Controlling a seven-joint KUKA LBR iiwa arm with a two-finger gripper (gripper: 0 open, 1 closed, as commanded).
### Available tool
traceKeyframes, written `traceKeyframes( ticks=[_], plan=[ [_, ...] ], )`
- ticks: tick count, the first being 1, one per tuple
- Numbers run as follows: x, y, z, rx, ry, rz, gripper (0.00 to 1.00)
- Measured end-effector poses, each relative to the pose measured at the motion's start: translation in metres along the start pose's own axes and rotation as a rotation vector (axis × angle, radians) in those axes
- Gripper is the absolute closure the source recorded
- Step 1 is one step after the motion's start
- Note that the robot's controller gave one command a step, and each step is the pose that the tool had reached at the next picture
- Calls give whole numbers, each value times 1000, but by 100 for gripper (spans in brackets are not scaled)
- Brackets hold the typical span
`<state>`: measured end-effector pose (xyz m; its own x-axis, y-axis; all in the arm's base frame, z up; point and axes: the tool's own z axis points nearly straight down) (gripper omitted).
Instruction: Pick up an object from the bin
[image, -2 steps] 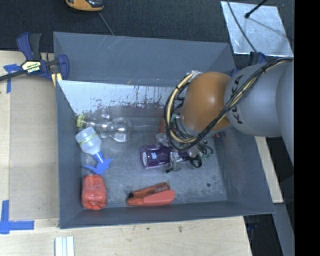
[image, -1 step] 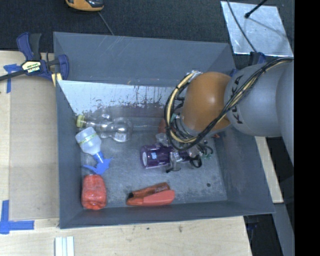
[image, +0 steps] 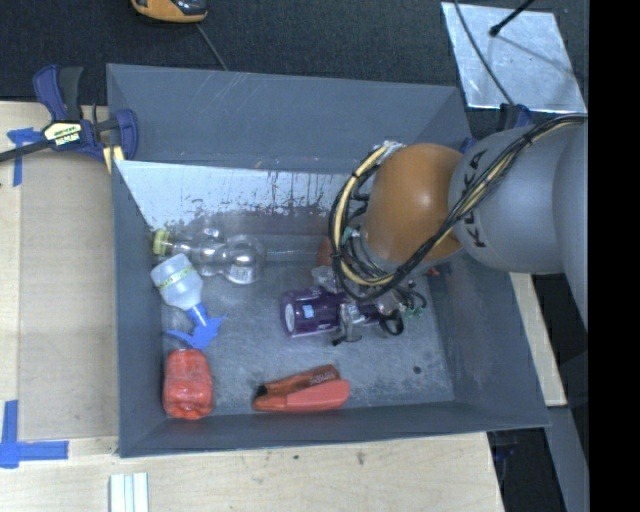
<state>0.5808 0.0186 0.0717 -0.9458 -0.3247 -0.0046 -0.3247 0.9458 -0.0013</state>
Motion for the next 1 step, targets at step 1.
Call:
traceKeyframes(
  ticks=[1],
  plan=[
    [2, 0, -6, -1, 5, 0, 100]
  ],
)
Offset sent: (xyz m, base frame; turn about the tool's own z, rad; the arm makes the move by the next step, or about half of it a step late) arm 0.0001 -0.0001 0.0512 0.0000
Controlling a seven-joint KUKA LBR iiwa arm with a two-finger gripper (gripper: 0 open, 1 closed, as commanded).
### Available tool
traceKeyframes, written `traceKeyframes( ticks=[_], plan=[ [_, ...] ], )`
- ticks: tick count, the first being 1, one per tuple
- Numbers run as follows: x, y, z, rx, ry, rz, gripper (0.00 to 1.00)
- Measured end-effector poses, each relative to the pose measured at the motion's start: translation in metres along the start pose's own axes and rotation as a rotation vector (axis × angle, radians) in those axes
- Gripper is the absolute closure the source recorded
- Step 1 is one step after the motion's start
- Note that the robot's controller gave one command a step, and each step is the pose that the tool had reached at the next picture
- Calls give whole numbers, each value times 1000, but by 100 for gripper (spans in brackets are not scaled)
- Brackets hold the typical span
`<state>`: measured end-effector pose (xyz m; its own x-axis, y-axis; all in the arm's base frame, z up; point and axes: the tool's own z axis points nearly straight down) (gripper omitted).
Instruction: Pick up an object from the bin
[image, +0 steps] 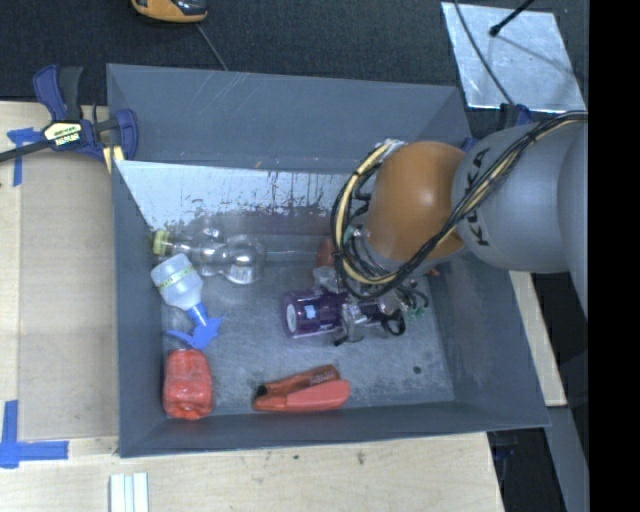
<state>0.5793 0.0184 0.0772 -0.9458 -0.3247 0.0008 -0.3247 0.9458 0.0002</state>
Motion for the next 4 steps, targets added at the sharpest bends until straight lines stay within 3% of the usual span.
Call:
traceKeyframes(
  ticks=[1, 4],
  plan=[
    [1, 0, -20, -2, 6, 0, 100],
    [-1, 0, -76, 1, -4, 1, 100]
  ],
)
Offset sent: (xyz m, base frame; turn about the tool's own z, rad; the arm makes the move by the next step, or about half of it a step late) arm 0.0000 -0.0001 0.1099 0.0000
